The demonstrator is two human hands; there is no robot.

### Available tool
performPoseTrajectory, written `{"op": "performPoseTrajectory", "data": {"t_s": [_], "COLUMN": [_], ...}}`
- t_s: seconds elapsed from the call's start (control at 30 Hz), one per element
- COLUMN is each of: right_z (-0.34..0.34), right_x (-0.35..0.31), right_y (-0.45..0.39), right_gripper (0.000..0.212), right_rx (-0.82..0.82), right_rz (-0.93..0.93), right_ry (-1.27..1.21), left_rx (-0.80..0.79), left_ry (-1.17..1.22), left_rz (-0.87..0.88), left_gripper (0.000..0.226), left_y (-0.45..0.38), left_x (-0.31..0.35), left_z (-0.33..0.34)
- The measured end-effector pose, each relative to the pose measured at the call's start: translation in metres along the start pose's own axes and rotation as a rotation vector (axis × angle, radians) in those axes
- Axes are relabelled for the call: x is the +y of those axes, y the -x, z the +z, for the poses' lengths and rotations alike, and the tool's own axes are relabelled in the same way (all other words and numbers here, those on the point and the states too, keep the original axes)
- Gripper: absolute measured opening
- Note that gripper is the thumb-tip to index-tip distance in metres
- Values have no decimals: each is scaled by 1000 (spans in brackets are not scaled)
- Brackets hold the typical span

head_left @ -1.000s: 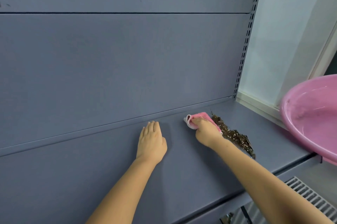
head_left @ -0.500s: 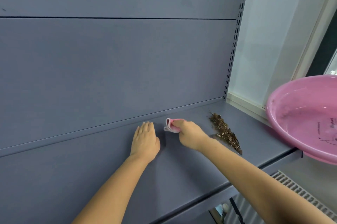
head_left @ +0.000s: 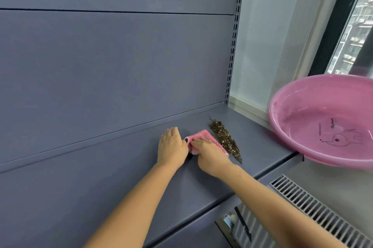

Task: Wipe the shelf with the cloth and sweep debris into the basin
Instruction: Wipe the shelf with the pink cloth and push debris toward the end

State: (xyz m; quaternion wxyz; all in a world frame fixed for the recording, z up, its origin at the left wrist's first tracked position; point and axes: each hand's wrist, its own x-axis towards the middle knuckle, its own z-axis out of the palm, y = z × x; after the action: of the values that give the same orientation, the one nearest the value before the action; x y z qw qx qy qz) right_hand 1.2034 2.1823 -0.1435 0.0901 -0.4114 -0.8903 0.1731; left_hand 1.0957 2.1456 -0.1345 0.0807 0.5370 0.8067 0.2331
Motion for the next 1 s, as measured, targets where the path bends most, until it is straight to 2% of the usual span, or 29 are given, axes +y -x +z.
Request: {"op": "performPoseTrajectory", "data": {"t_s": [0.17,0.4,0.5,0.6,0.67,0.77,0.9,1.0], "right_z": [-15,-34,-29,-7,-1,-16,-34,-32], "right_x": [17,27,10,3,6,17,27,9], "right_y": [5,-2,1,5,11,21,23,21], "right_gripper": [61,51,49,26,33,54,51,40], "right_rx": [10,0,27,53,6,-18,23,17], "right_rz": [-3,174,87,-2,3,34,140,153], "right_ry": [13,-62,-119,-96,-63,-8,-22,-104], "left_rx": [-29,12,15,50,17,-28,5,10], "left_ry": [-43,-98,-103,-77,-79,-117,-146,-155], "left_rz": [46,83,87,95,109,135,88,12], "left_gripper": [52,53,50,40,47,53,44,40], "left_y": [-1,1,2,1,2,2,0,-2], "left_x": [3,2,2,1,2,1,-8,-25], "left_z": [12,14,15,13,12,10,-5,-22]}}
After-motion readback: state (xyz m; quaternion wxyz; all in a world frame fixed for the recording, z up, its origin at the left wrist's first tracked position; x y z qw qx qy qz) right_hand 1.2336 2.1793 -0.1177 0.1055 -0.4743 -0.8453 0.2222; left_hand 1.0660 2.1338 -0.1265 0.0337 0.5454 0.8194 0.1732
